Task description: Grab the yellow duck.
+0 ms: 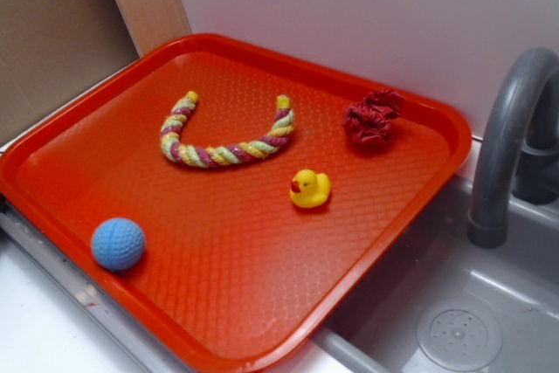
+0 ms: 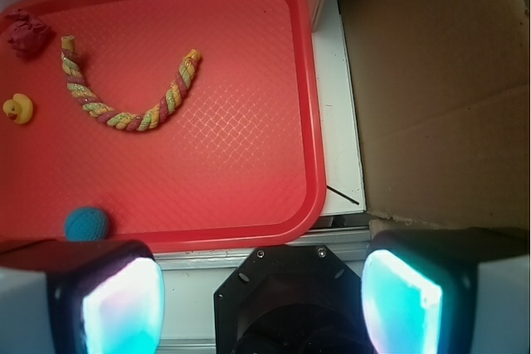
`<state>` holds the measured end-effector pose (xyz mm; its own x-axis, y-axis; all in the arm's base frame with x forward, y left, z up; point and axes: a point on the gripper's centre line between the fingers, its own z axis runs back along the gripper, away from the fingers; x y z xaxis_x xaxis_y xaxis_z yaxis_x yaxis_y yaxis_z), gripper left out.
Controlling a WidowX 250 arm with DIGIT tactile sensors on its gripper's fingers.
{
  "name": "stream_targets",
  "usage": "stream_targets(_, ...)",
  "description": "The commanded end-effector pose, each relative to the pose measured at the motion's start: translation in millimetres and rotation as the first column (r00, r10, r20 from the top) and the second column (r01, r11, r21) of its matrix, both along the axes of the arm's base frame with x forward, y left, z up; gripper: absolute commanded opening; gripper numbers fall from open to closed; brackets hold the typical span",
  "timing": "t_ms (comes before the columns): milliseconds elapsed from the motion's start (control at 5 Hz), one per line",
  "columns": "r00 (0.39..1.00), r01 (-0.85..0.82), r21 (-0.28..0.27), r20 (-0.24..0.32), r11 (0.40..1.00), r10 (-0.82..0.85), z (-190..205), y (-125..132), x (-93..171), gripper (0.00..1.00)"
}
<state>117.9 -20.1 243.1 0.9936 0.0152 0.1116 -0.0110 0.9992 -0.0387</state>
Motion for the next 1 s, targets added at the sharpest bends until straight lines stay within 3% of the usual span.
stream_targets(0,1.0,0.0,0.0,0.0,1.0,0.0,0.0,0.0,0.0,1.0)
stream_targets(400,0.99,0.075,-0.029,0.122,0.997,-0.071,-10.5,-76.2,26.6,1.0)
stream_targets(800,0.973,0.189,-0.143,0.163,0.972,-0.165,-35.6,-167.8,61.4,1.0)
